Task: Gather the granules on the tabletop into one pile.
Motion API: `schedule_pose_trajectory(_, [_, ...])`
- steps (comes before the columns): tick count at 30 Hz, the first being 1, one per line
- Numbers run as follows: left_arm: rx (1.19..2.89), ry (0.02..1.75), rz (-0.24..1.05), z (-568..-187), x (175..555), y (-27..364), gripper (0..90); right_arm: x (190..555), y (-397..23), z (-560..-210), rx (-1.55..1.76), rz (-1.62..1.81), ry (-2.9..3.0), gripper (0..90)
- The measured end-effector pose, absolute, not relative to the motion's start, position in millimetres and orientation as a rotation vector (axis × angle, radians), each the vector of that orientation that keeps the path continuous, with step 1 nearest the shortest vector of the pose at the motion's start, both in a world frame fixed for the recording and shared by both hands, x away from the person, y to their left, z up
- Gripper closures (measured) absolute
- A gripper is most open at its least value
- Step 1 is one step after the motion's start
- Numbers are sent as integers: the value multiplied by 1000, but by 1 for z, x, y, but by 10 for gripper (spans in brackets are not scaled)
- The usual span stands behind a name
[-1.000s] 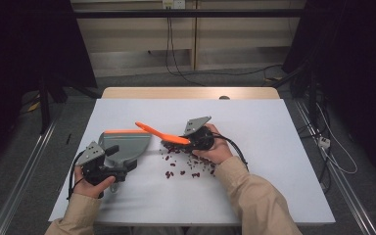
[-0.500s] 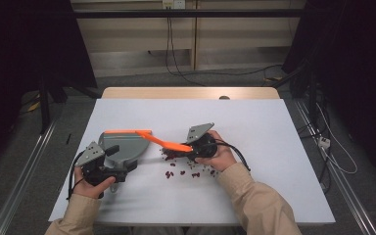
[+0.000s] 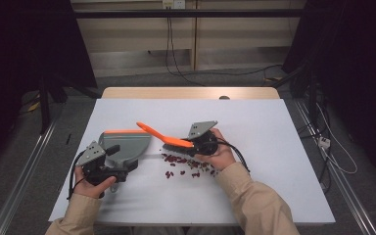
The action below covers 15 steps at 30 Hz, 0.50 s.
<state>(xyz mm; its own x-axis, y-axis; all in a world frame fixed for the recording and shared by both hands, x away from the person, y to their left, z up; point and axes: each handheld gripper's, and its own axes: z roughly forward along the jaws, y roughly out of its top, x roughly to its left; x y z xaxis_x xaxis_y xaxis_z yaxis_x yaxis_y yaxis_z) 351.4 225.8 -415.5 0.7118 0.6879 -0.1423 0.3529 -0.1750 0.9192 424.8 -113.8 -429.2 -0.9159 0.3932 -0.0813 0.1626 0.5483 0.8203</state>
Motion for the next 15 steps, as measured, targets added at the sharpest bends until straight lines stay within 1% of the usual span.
schedule_pose_trajectory(5, [1784,825,365,-416,352,226,66,440,-107,-426,469,1289,2503,711])
schedule_pose_trajectory(9, [1778,833,363,-416,353,227,66,448,-97,-432,454,1262,2512,711])
schedule_pose_trajectory(11, [1781,831,363,-417,353,227,65,448,-94,-438,442,1275,2536,711])
schedule_pose_trajectory(15, [1786,830,362,-417,353,227,66,440,-92,-437,392,1253,2581,708])
